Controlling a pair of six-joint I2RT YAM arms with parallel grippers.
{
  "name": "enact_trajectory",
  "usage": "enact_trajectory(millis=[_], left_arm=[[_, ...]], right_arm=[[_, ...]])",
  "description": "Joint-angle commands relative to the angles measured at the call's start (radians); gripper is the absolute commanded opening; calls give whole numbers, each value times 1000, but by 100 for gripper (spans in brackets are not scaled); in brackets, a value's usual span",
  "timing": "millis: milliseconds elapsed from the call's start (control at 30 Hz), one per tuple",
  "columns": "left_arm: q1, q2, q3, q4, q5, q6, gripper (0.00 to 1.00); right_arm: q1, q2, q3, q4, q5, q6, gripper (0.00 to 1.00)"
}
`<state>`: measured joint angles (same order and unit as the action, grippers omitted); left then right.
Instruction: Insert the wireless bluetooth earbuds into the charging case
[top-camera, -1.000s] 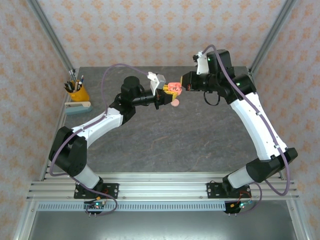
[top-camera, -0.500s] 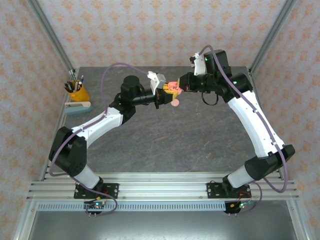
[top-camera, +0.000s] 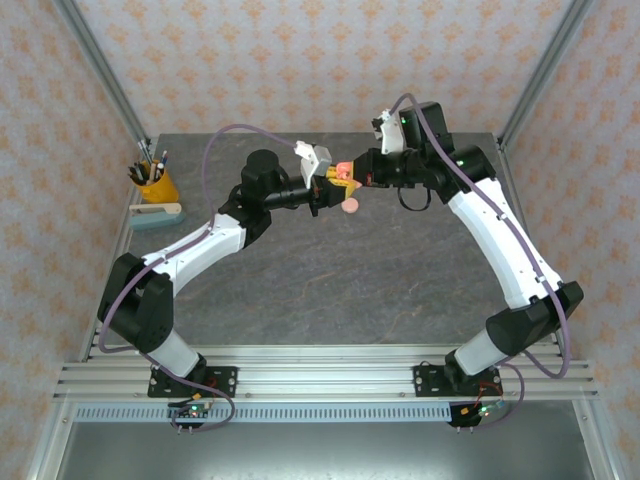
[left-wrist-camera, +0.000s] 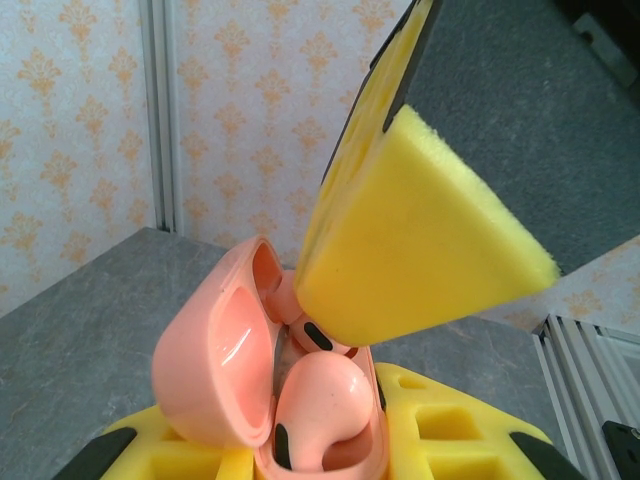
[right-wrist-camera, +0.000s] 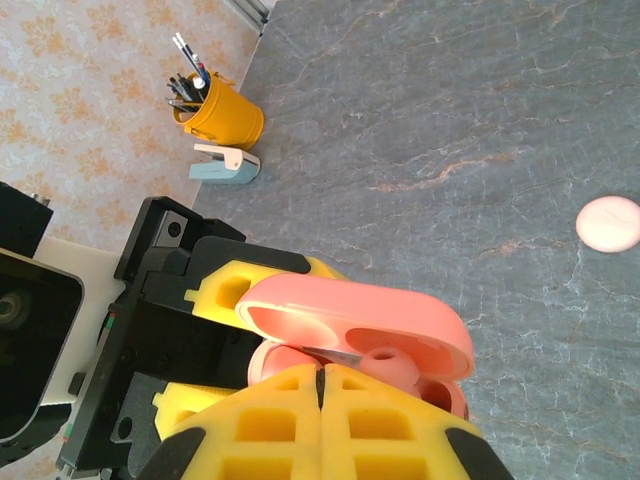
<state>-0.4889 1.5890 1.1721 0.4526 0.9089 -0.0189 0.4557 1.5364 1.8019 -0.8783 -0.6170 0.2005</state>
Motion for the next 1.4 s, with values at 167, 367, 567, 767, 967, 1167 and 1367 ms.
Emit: enact_trajectory(millis=[167,367,567,767,967,1167,1367], left_arm=[[0,-5,29,9,-4,17,0],[0,-7,30,16,-4,12,0],[1,-12,29,11,-4,13,0],[0,-11,22,12,-2,14,0],[0,-11,17,11,3,17,0],[0,-9,25,2,21,19,0],[-1,-8,29,-7,36,22,0]], right_arm=[[4,1,-19,-144,171,-64,0],[3,2,-6,-185,253,-86,0],[3,4,0,-158,226,-76,0],[3,-12,33,-126,166,-52,0],[-10,-28,95,-132,198,-43,0],[-17,49,206,-144,210,-37,0],[-17,228,384,-206,191,-23,0]])
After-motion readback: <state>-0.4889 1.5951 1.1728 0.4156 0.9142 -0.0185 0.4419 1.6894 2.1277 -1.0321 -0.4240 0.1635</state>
